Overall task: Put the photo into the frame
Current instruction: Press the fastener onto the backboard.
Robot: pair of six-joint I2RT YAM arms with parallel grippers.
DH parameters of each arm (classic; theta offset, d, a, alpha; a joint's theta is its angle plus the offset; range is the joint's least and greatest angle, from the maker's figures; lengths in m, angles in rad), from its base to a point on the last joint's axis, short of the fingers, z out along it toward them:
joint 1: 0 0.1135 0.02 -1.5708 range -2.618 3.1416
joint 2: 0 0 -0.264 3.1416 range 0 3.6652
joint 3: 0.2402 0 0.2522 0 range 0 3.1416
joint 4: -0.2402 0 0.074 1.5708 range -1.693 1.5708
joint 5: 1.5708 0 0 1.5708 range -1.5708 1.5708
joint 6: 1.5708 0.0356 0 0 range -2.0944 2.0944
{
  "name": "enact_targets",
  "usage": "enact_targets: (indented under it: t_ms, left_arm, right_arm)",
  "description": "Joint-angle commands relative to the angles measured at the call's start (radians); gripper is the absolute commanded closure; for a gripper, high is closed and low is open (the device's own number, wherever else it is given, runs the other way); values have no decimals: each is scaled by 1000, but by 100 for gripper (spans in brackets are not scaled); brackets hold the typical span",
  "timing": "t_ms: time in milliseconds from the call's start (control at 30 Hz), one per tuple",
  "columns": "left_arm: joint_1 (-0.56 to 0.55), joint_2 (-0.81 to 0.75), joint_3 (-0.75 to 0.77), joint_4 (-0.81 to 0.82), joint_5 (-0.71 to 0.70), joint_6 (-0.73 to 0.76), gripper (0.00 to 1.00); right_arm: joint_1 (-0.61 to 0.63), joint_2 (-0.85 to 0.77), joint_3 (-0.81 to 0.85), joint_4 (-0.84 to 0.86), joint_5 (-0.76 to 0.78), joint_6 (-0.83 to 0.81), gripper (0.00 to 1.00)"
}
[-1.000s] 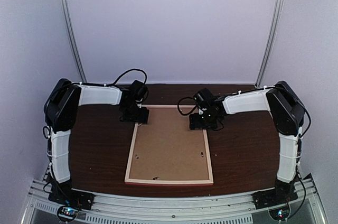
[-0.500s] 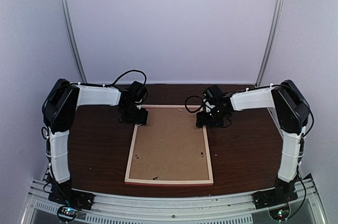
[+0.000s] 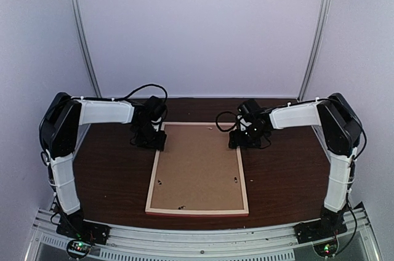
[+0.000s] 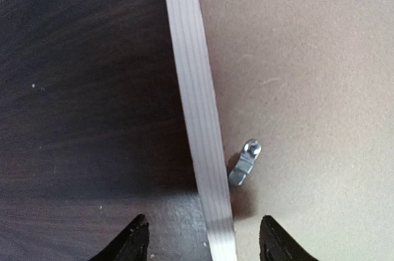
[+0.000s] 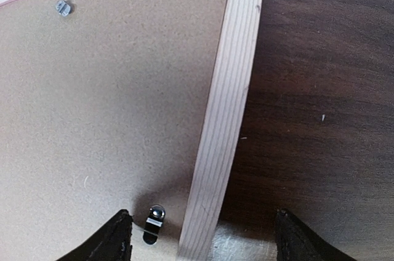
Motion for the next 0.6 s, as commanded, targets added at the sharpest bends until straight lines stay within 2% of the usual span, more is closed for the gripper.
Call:
enact_targets:
  t_ms: [0, 567]
  left_arm:
    - [-5, -41, -34, -24, 25, 10, 42]
    - [-5, -33, -109, 23, 135, -35, 78]
  right_arm:
    - [-4, -9, -27, -33, -31, 6, 21]
    - [-6, -15, -31, -30, -22, 5, 21]
